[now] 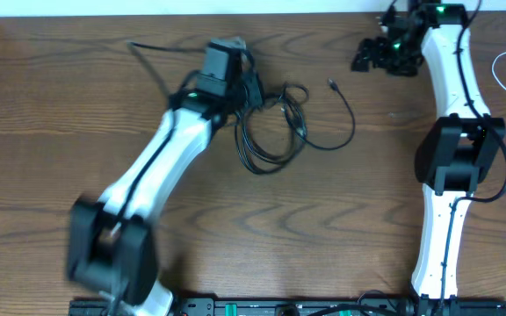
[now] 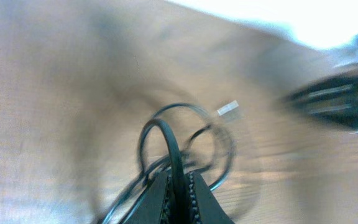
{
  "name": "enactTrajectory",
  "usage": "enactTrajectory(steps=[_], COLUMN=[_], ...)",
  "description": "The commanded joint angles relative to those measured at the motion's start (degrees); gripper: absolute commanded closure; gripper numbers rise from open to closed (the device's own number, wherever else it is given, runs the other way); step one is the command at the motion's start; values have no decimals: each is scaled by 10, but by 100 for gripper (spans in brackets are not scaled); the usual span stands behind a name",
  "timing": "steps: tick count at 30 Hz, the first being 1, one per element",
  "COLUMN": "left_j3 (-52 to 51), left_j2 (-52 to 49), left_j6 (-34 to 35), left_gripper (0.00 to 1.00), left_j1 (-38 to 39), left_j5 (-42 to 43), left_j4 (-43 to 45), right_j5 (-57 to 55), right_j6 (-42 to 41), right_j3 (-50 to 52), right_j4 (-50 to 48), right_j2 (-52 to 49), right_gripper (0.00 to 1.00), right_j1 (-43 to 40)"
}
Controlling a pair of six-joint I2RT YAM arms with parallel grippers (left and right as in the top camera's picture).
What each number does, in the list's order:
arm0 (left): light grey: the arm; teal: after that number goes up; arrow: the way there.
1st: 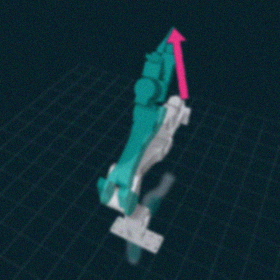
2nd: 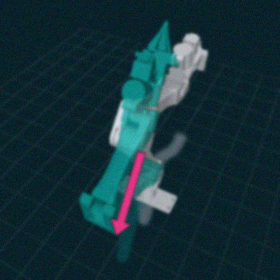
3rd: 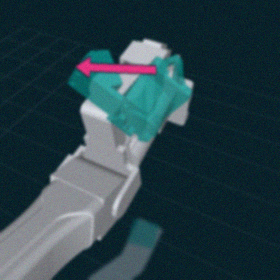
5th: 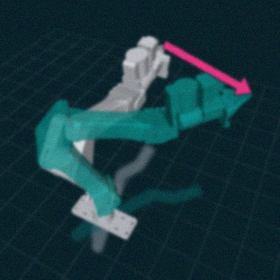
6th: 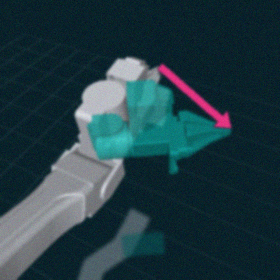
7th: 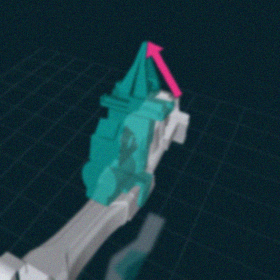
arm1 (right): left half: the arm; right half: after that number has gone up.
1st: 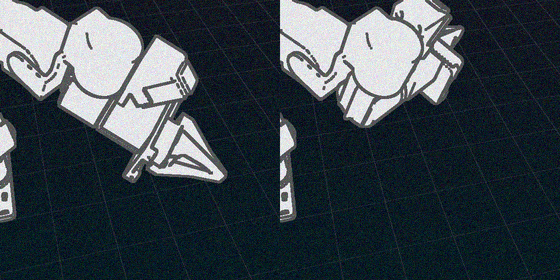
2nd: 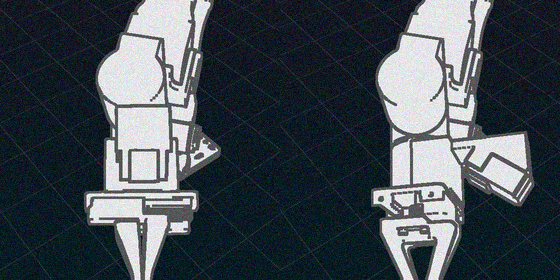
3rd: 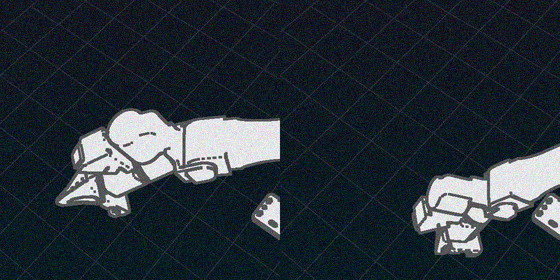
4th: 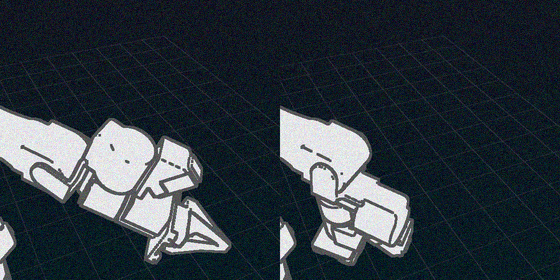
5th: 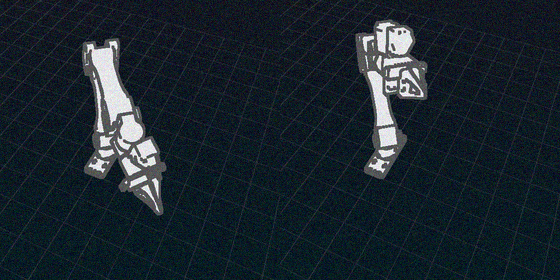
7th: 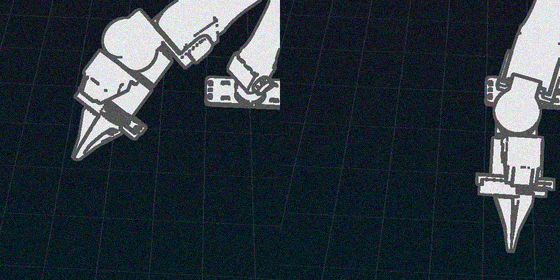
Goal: Untangle cables
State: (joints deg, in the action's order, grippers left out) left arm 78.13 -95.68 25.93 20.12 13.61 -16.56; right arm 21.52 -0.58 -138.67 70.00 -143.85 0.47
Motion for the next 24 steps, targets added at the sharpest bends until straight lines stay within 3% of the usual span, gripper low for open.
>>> enactTrajectory(steps=[1, 11, 24], left_j3=[25, 25, 25], left_j2=[78, 114, 114], left_j6=[-30, -14, 3], left_gripper=[93, 93, 93], left_j1=[-2, -32, -86], left_j5=[58, 162, 203], left_j4=[1, 3, -6], right_j5=[70, 181, 172], right_j6=[41, 69, 76], right_j3=[-9, -22, -22], right_j4=[0, -8, 12], right_j2=[31, 132, 155], right_gripper=[7, 1, 1], right_j1=[19, 45, 150])
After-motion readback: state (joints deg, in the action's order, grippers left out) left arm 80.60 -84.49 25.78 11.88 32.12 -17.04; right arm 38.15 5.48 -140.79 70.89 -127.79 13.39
